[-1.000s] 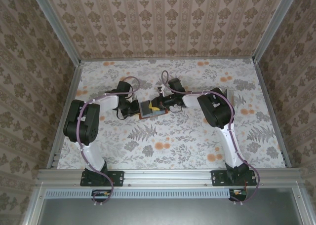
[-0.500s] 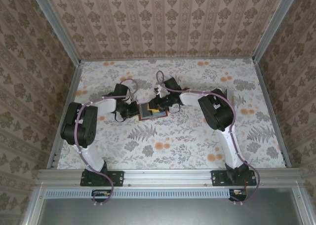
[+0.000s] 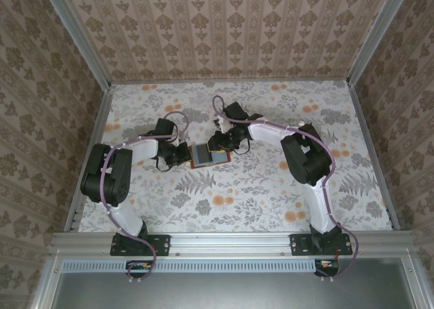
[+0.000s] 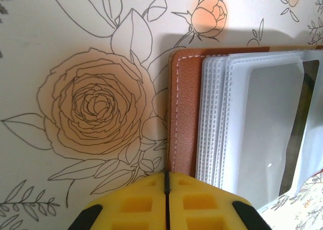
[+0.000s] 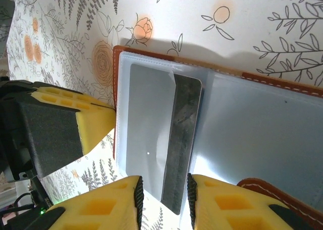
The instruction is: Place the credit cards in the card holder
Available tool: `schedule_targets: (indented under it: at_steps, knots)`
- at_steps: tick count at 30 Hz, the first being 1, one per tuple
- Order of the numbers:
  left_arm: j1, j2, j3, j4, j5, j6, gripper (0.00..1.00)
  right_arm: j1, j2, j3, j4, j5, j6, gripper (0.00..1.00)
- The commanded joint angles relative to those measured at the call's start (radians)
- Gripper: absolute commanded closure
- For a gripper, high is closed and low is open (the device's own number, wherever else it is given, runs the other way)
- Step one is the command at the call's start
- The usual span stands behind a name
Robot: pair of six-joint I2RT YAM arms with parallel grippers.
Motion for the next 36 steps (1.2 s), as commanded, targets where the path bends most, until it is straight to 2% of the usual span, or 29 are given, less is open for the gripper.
schedule_targets:
  at_steps: [1,12,18,23,31,36]
  knots:
    - [0.007,0.004,-0.024,-0.02,-0.017,0.003,0.91,-0.001,-0.014,-0.03,0.018,-0.007,0.011,0.68]
    - [0.008,0.03,-0.013,-0.028,-0.019,0.012,0.92,0.033,0.063,0.028,0.005,0.008,0.026,0.72]
    - [0.007,0.04,-0.012,-0.018,-0.018,0.012,0.93,0.066,0.084,0.058,-0.038,0.102,0.004,0.73]
    - [0.007,0.039,-0.014,-0.014,-0.011,0.008,0.93,0.081,0.083,0.053,0.018,0.031,0.03,0.73]
    - [0.01,-0.002,-0.014,-0.02,-0.006,0.011,0.93,0.115,0.096,0.103,0.0,0.022,0.02,0.73]
    - [0.029,-0.032,-0.026,-0.026,0.015,0.003,0.91,0.114,0.046,0.098,-0.057,0.105,-0.027,0.71]
